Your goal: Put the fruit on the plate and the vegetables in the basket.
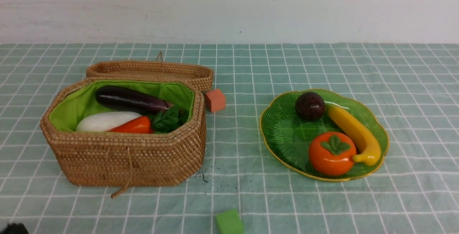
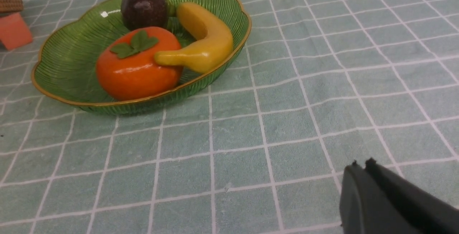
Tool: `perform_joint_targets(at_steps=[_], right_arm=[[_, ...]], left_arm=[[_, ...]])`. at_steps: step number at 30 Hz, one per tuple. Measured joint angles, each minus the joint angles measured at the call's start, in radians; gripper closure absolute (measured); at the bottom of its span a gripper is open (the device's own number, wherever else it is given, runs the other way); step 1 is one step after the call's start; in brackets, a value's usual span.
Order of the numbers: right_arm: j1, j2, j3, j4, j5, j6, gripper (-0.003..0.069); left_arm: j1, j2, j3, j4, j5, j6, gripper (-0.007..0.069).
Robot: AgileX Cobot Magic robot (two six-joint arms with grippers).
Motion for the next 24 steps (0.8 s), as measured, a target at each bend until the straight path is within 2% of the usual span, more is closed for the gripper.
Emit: perform_joint_targets(at_steps=[1,4,24], right_arm=[[0.000,0.000,0.000,0.000,0.000,0.000,0.0655],[0.000,0.000,0.000,0.000,0.000,0.000,0.0654],[0.000,0.000,0.000,0.000,-0.001,0.000,0.0632]], left_arm=[[0.001,0.000,0.002,0.004,0.072,-0.014,0.0638],[0.001,0.000,0.009,0.008,0.162,-0.031,0.0638],[0.001,0.000,0.009,0.009,0.161,-0.037,0.0638]])
